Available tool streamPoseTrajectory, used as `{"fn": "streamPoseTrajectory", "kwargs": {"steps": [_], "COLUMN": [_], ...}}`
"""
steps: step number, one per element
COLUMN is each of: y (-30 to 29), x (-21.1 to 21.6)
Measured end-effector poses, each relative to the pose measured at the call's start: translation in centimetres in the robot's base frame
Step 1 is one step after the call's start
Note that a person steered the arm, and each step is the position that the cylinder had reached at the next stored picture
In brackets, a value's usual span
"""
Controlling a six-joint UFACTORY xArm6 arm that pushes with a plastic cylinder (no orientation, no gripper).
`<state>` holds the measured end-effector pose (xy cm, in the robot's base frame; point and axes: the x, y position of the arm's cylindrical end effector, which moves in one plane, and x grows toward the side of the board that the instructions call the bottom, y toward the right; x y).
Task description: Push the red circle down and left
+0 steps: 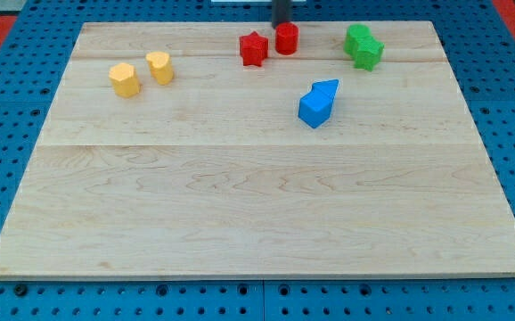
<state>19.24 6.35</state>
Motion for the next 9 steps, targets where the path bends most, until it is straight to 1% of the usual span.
{"fn": "streamPoseTrajectory", "kwargs": {"steps": [1,3,4,6,9], "y": [2.9,-1.6,-1.8,-1.8,-1.8], "x": [0.1,0.0,0.7,5.4,18.0]}}
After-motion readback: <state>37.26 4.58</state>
